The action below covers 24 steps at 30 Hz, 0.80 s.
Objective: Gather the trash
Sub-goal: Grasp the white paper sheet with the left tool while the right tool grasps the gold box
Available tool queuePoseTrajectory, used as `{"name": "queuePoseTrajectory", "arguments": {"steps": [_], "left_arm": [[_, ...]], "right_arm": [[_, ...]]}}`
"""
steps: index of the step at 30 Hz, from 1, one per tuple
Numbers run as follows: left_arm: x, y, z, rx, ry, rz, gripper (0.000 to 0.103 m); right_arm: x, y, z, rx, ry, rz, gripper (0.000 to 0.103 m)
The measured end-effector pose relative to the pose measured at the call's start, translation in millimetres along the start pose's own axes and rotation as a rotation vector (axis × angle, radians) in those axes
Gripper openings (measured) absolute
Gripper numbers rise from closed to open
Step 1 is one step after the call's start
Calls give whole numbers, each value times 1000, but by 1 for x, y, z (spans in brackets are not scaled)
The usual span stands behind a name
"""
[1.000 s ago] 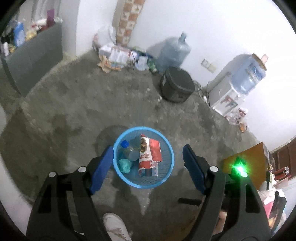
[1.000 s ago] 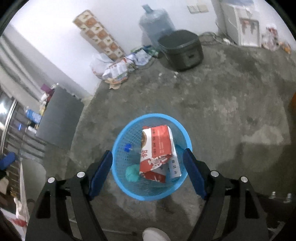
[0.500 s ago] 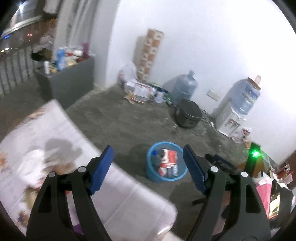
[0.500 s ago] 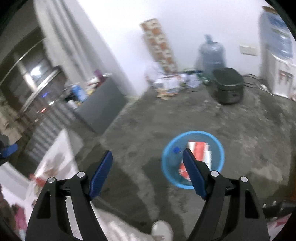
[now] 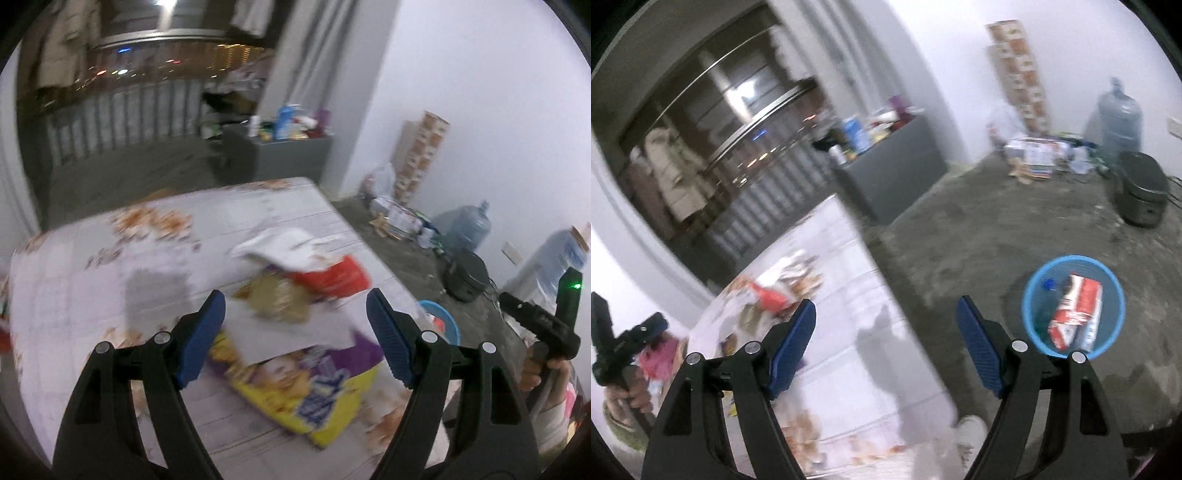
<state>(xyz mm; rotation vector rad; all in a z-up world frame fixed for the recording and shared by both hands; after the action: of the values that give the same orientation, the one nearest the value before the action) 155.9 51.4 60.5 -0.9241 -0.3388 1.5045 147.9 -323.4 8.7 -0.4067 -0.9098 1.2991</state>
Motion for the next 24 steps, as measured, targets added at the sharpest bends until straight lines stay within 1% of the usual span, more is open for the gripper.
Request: {"name": "queuePoseTrajectory", "arguments": {"steps": [2, 5, 8, 12, 18, 21, 24], "left_arm": [[19, 4, 0, 4, -6, 35, 74], [34, 7, -4, 7, 6, 71, 74], [38, 7, -13, 1, 28, 84, 74], [38, 4, -27, 4, 55, 91, 74], [42, -2, -52, 7, 76, 103, 74], [48, -3, -64, 23, 84, 125, 69], [54, -5, -72, 29, 83, 147, 64]], "right_arm": [[19, -1, -8, 20, -28, 30, 76], [45, -2, -19, 47, -65, 63, 76], [64, -2, -31, 72, -84, 87, 76], [81, -3, -48, 104, -73, 121, 76], [109, -5, -71, 128, -111, 196, 76], [124, -7, -85, 139, -126, 252, 76], [135, -10, -95, 145, -135, 281, 76]]}}
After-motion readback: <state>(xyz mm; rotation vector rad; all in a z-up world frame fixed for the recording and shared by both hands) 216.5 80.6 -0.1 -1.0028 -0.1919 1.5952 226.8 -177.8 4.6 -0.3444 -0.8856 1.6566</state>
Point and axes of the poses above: each gripper's, at about its wrist camera, not at the fingertips, and z roughly against the way its jaws point, x to its left, y to its underside, the point moved 4 cm from there along -z, roughly the way its jaws point, and after that the axes turned 10 degrees about z, right-handed, at the moved point
